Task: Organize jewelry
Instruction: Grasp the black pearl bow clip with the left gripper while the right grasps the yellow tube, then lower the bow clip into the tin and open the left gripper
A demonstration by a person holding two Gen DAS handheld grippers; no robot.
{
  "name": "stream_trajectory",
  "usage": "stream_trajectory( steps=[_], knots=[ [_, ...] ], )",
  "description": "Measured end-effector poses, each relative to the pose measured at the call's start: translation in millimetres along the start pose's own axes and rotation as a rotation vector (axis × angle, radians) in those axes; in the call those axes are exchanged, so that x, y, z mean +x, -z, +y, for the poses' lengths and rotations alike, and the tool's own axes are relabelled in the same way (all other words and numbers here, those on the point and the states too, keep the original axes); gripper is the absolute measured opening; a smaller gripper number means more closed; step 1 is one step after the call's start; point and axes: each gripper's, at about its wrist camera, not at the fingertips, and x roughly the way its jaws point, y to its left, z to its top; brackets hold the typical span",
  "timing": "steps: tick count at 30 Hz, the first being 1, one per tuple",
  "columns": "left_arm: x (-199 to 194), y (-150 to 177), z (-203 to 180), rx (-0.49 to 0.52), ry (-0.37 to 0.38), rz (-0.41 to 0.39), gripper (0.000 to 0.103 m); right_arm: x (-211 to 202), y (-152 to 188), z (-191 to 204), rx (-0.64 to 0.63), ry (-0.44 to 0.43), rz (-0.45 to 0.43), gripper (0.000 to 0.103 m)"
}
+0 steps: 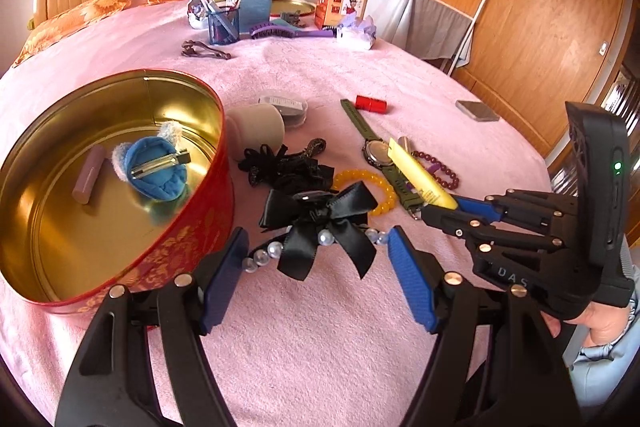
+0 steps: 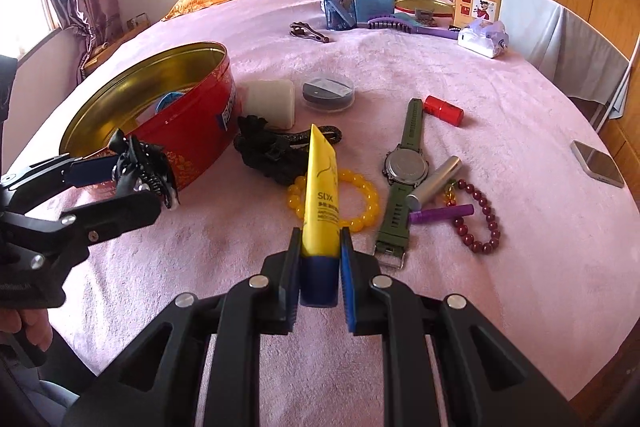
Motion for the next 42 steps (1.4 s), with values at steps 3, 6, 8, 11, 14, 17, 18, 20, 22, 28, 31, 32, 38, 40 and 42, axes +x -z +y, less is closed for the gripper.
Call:
stream_trajectory(
  steps=[3,6,8,11,14,17,18,20,22,28,31,32,38,40,42],
  knots=[
    [-19.8,-5.6,12.2,-0.012,-0.002,-0.041,0.071,-1.9,-2.3,7.6,-0.008,0.006,-0.003,0.019],
    [-41.8,-17.6,31.0,-0.012,-0.052,-0.083,0.071,-2.2,-7.6,17.0,-0.021,-0.001,-0.013,0.019],
    [-57.0,-28.0,47.8,-0.022,-0.095,-0.114,0.071,-3.4,-11.1,23.0,-0.036,-0.012,-0.023,0.019],
    [-71.7,-49.1,79.6,-0.061,-0.141,-0.133,0.071,-4.9,-14.1,28.9,-0.047,-0.035,-0.038,0.019],
    [-60.0,-63.7,106.7,-0.081,-0.215,-0.081,0.071,-5.1,-11.7,28.8,-0.043,-0.057,-0.046,0.019],
    [-29.4,-62.4,127.6,-0.098,-0.234,0.027,0.071,-2.9,-8.4,24.7,-0.031,-0.07,-0.043,0.019],
    [-18.2,-59.9,132.5,-0.101,-0.24,0.065,0.071,-1.7,-7.8,22.6,-0.026,-0.071,-0.042,0.019],
    [-1.4,-51.8,141.1,-0.112,-0.241,0.123,0.071,-0.4,-6.6,18.7,-0.015,-0.076,-0.043,0.019],
    [11.6,-46.2,145.9,-0.121,-0.245,0.167,0.071,1.8,-5.7,13.7,-0.004,-0.083,-0.044,0.019],
    [40.6,-35.3,155.8,-0.123,-0.277,0.292,0.071,9.7,-5.8,6.5,0.006,-0.099,-0.032,0.019],
    [42.8,-33.1,159.8,-0.117,-0.292,0.311,0.071,7.6,-15.3,12.6,-0.02,-0.094,-0.037,0.019],
    [42.3,-31.9,161.9,-0.12,-0.287,0.313,0.071,5.5,-21.1,16.8,-0.035,-0.095,-0.043,0.019],
    [18.5,-32.8,171.8,-0.163,-0.229,0.242,0.073,-14.3,-68.9,59.3,-0.127,-0.127,-0.114,0.019],
    [4.5,-33.8,176.6,-0.186,-0.204,0.207,0.076,-19.8,-85.9,78.8,-0.155,-0.153,-0.132,0.019],
    [-9.2,-34.4,180.0,-0.191,-0.21,0.172,0.077,-21.2,-101.6,100.6,-0.19,-0.185,-0.135,0.019]
  ],
)
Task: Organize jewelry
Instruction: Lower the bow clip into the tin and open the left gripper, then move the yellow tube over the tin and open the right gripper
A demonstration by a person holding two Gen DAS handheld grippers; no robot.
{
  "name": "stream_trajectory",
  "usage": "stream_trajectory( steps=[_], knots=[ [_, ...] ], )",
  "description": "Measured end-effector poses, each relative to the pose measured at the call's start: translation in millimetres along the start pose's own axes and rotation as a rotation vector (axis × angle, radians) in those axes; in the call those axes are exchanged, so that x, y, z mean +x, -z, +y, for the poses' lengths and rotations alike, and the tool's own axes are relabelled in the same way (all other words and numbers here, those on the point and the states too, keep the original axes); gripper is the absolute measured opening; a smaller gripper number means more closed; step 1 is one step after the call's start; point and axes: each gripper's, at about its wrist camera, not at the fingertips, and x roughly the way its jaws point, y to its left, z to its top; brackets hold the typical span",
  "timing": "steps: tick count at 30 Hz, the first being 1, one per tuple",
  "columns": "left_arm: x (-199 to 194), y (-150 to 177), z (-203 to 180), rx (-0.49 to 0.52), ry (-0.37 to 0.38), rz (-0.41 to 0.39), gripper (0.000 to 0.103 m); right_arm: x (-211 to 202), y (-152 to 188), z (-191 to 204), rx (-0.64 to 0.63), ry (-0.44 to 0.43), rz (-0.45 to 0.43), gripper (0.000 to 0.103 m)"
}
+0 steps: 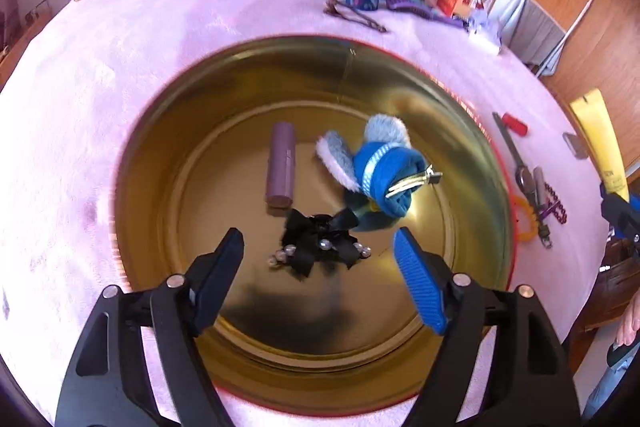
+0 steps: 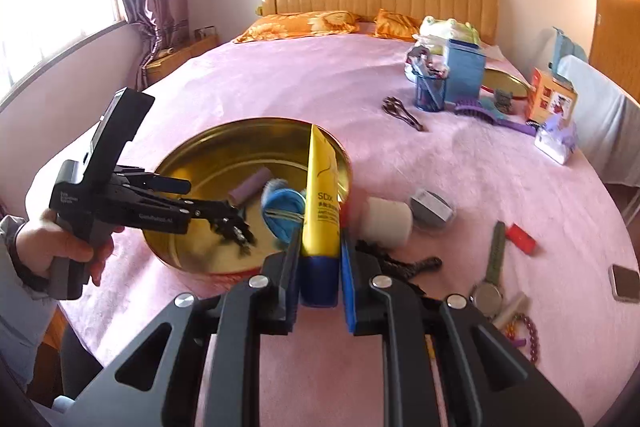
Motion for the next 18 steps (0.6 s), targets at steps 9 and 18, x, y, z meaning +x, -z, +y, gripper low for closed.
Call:
stream_trajectory(
  steps=[9,18],
  knots=[
    [-74.8,23.6,56.7,-0.112,0.021,-0.208,0.077,55.7,-58.1,77.4,-0.105,-0.086,0.077,0.019],
    [-110.4,41.3,96.3,-0.12,-0.063,-0.293,0.077,145.7,-78.2,139.3,-0.145,-0.119,0.225,0.019]
  ],
)
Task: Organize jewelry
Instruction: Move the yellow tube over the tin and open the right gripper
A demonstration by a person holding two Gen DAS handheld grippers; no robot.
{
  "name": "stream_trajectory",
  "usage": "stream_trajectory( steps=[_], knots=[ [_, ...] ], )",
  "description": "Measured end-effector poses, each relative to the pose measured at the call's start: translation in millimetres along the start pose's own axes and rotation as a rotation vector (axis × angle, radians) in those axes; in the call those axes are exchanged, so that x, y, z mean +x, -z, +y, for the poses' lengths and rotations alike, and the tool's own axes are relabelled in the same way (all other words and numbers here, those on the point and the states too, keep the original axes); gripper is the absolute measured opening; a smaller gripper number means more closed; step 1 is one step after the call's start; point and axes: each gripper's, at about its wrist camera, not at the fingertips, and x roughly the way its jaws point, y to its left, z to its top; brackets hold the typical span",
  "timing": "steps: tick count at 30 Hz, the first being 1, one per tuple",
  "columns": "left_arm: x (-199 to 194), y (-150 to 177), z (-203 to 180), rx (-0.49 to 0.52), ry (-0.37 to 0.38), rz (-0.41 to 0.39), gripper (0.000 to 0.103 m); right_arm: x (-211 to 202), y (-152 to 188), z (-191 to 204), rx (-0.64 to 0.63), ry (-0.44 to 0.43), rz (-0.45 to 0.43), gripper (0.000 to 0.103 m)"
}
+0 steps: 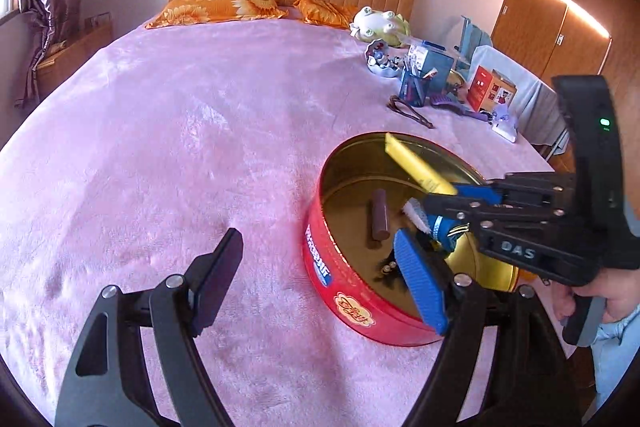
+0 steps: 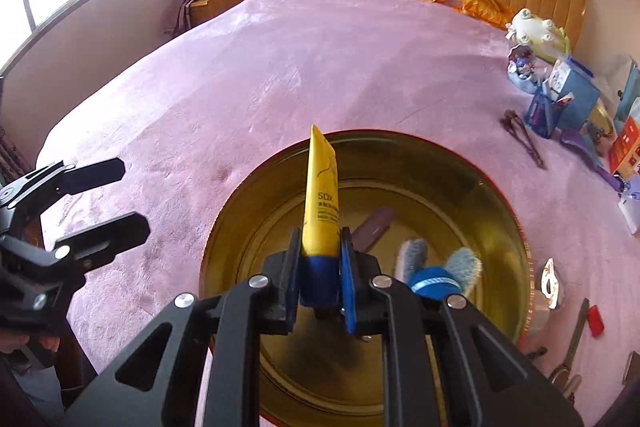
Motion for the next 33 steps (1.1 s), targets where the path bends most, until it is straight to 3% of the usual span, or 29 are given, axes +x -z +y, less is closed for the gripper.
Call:
stream_trajectory(
  steps=[4,12,19,28,30,33],
  knots=[
    [-6.9,14.3,8.9,0.009,-0.044,-0.035,0.08,40.2,-1.9,17.8,-0.035,-0.012,0.097,0.019],
    [-3.6,29.5,15.7,0.035,-0.033,-0.024,0.08,93.5,4.0,24.4,-0.047,0.003,0.255,0.019],
    [1.3,37.0,30.8,-0.034,0.024,0.01,0.082,107.1,2.9,20.0,-0.035,0.017,0.303,0.019],
    [-9.2,30.9,15.4,-0.019,0.002,-0.013,0.084,70.2,3.0,8.9,-0.018,0.065,0.204,0.069],
    [-17.2,26.1,3.9,0.002,0.007,-0.045,0.087,48.6,2.5,2.8,-0.012,0.071,0.134,0.092],
    [-25.0,19.7,-23.0,0.056,0.027,-0.08,0.089,5.8,10.0,-11.9,0.008,0.066,0.015,0.096]
  ],
)
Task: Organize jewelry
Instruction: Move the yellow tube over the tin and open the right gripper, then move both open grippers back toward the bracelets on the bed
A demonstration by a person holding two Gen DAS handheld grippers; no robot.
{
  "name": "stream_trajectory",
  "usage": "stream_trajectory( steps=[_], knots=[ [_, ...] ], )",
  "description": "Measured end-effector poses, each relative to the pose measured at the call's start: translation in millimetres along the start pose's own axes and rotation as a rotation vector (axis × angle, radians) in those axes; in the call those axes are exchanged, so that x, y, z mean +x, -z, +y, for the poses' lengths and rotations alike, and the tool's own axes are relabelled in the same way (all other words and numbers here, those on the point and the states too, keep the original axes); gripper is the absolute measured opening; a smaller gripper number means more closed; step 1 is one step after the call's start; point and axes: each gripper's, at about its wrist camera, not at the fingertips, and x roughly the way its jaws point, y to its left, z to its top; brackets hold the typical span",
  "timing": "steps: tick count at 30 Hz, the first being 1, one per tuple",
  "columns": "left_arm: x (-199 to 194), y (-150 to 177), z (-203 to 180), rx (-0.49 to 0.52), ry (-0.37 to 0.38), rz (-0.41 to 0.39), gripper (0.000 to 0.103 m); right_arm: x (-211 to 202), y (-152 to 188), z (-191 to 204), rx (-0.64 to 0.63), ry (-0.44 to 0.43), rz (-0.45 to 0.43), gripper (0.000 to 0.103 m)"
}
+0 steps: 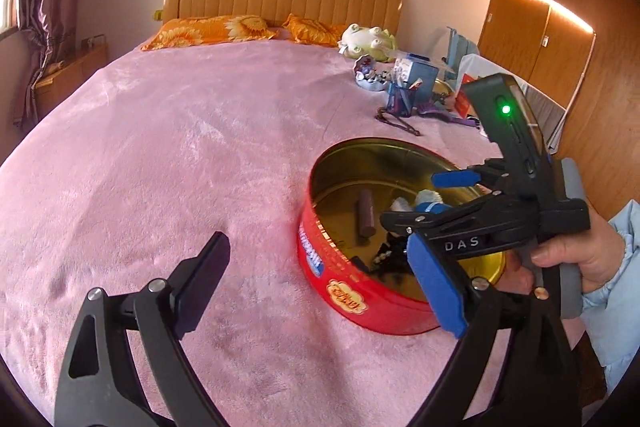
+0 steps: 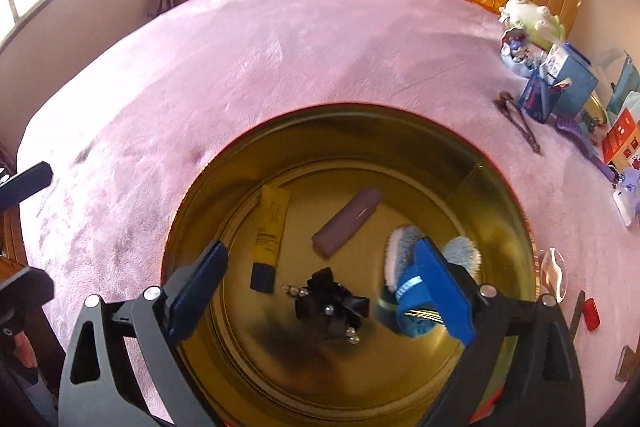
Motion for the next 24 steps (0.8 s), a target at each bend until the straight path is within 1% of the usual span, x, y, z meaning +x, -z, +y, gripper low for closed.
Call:
stream_trajectory(
  steps=[1,3,6,8,10,12,15,19,22,24],
  knots=[
    [-0.4,-1.3,-9.4,0.017,0.012,-0.006,0.092,-13.9,5.4,-8.0,0.013,-0.007,-0.034,0.096],
    [0.7,-2.4,-29.9,0.041,0.052,-0.017,0.094,-41.3,20.5,-27.3,0.044,-0.013,-0.094,0.097],
    [10.4,-0.1,-63.3,0.049,0.14,-0.008,0.096,-81.3,54.6,-67.0,0.095,0.018,-0.164,0.098],
    [20.4,2.9,-88.4,0.072,0.186,0.003,0.096,-105.3,80.7,-96.8,0.132,0.053,-0.194,0.098],
    [31.2,6.6,-115.9,0.111,0.211,0.025,0.096,-124.9,112.5,-128.8,0.17,0.107,-0.229,0.098],
    [42.8,12.4,-149.4,0.158,0.26,0.054,0.096,-138.2,147.2,-162.5,0.207,0.17,-0.249,0.098],
    [55.4,22.9,-195.7,0.25,0.301,0.075,0.096,-145.1,196.1,-201.8,0.263,0.238,-0.244,0.098],
    [72.6,45.1,-255.9,0.374,0.362,0.131,0.096,-136.8,253.1,-240.0,0.323,0.275,-0.186,0.098],
    [86.6,61.5,-290.5,0.455,0.369,0.183,0.096,-125.9,280.7,-249.3,0.37,0.276,-0.158,0.098],
    [95.6,70.1,-306.0,0.48,0.38,0.222,0.096,-122.9,291.3,-254.4,0.394,0.272,-0.156,0.098]
  ],
)
